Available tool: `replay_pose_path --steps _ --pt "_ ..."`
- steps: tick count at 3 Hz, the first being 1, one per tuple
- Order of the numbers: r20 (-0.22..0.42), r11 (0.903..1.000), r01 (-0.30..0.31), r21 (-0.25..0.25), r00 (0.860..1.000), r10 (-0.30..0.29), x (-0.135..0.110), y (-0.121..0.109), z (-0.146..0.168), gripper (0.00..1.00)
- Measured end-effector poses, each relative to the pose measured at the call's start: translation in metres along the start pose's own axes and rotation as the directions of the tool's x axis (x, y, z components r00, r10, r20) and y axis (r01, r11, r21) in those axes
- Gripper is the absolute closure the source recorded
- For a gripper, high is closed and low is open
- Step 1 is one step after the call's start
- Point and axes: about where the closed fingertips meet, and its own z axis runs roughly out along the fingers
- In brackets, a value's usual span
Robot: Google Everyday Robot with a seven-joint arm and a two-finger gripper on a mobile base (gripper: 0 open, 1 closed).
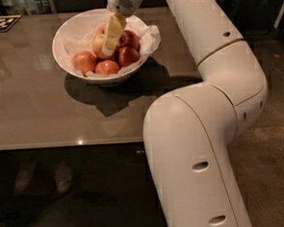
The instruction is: Pick apple from white bowl
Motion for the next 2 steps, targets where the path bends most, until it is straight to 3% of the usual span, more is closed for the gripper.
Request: replay_pose_path --steps 2 --pt "0.022 0.9994 -0.026 -0.021 0.999 0.027 0.0081 -0.0034 0.0160 0.00"
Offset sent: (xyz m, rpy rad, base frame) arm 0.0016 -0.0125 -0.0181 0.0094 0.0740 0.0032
